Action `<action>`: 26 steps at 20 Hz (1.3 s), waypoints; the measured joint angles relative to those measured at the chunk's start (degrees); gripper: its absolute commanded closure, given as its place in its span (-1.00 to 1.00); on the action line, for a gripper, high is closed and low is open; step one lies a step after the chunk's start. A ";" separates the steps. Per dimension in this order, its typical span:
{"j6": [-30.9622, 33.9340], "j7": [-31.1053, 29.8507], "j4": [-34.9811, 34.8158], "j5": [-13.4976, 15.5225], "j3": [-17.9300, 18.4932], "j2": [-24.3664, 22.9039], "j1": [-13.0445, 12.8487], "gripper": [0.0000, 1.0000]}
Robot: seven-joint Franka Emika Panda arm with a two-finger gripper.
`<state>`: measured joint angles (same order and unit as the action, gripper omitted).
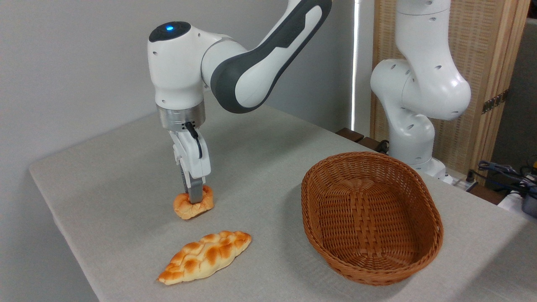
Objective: Put bread into the basket
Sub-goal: 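Carry the held bun over the wicker basket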
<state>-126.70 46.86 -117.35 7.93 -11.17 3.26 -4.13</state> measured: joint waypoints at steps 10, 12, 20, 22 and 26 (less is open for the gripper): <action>13.63 3.50 3.30 0.01 3.57 -8.96 3.29 0.72; 17.82 8.15 3.29 0.01 3.68 -10.79 5.64 0.71; 30.42 35.90 -1.10 0.01 12.13 -17.99 13.02 0.53; 30.53 41.65 -2.98 -0.07 15.50 -19.01 13.08 0.49; 30.53 47.21 -4.42 -4.82 18.06 -19.50 13.15 0.49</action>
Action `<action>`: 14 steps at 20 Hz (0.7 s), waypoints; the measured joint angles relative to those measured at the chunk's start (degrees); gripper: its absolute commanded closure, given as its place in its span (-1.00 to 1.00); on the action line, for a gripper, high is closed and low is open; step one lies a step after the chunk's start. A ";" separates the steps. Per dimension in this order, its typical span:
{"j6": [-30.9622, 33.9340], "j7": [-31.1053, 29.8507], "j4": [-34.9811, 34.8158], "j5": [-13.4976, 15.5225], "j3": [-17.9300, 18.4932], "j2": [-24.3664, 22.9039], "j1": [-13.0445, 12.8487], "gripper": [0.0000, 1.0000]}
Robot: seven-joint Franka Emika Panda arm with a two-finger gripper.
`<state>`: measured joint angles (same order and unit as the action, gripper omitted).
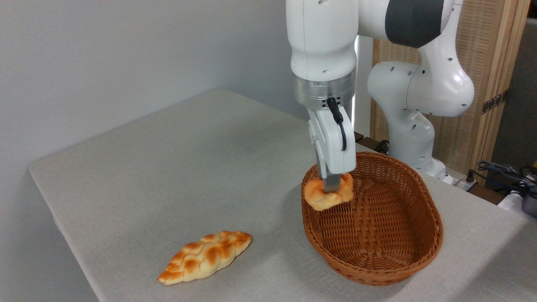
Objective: Put bread into the basket
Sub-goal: 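Carry the held bun over the wicker basket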
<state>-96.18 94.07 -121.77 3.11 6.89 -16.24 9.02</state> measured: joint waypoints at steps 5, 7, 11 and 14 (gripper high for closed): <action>-0.18 0.15 -0.98 -5.44 0.37 0.11 -0.01 0.49; 0.46 0.15 -1.75 -5.46 0.45 0.14 -0.01 0.49; 1.05 1.02 -4.14 -5.46 0.45 0.18 -0.31 0.48; -1.64 3.77 -4.45 -5.50 0.53 0.20 -0.32 0.47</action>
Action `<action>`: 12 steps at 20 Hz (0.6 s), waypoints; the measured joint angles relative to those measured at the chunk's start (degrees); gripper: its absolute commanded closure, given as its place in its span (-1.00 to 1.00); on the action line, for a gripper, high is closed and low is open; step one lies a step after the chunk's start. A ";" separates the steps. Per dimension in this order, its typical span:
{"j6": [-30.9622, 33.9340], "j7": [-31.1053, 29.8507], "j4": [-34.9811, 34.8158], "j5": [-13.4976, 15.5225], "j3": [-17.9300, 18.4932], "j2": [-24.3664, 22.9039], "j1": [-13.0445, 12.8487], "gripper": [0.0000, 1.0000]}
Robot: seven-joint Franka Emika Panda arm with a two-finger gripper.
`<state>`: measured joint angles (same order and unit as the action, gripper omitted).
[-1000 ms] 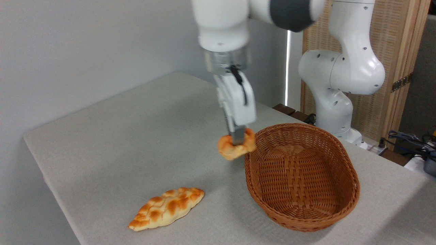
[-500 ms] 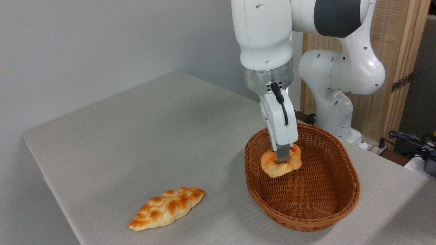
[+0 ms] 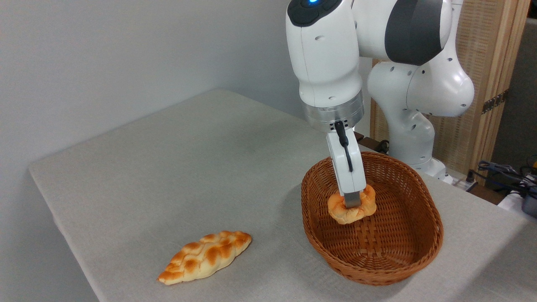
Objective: Put bread into the basket
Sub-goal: 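Lower the bun into the basket and open the gripper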
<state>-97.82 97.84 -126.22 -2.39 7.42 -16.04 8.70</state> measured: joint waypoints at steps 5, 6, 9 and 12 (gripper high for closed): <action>-4.87 3.72 -0.70 -0.13 3.06 0.69 0.01 0.00; -5.41 4.11 -0.91 -0.13 3.55 1.00 0.01 -0.56; -6.22 4.35 -1.05 -2.02 4.02 1.51 0.00 -0.87; -6.30 4.35 -1.04 -2.68 4.11 1.55 -0.01 -0.99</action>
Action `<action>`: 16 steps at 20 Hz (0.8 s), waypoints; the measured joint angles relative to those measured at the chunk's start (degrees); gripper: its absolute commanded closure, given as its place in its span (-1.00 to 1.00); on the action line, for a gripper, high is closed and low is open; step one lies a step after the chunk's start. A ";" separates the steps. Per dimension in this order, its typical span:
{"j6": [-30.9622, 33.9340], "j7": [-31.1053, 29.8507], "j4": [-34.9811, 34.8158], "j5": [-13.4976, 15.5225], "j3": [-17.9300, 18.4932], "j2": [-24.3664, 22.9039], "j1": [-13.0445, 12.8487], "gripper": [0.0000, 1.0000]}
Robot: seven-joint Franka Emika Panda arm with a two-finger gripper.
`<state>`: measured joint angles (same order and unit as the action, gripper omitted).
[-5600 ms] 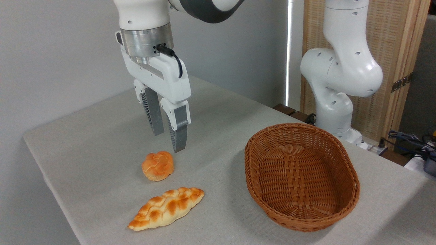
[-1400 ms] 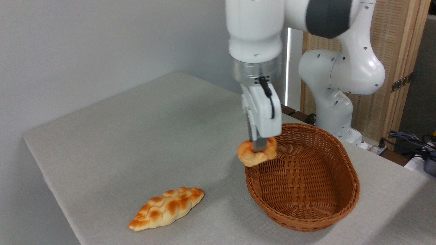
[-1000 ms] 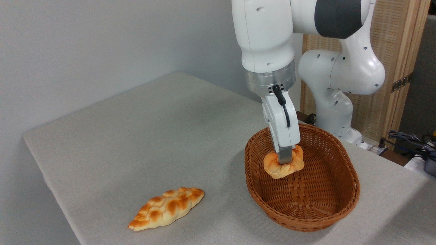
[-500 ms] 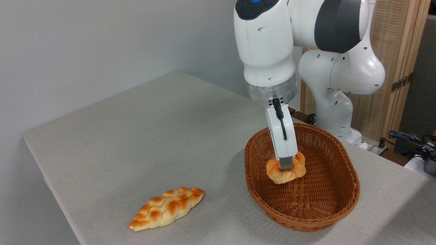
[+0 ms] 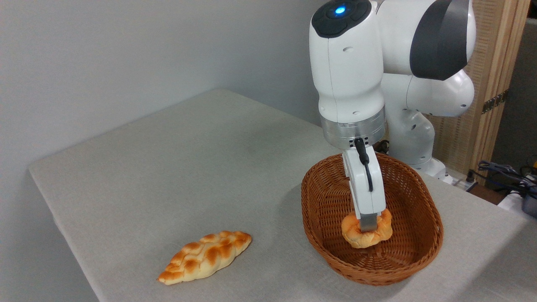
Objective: Put bread into the basket
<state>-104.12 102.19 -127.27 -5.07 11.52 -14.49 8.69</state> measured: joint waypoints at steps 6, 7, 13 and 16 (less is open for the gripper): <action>-0.22 0.00 0.05 -0.05 0.00 -0.01 -0.02 -1.00; -0.25 0.00 0.13 -0.05 0.00 -0.02 -0.03 -1.00; -0.34 0.00 1.19 -0.05 0.00 -0.22 -0.09 -1.00; -0.34 0.00 1.42 -0.05 0.00 -0.22 -0.14 -1.00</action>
<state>-104.46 102.19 -125.85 -5.13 11.52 -14.71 8.56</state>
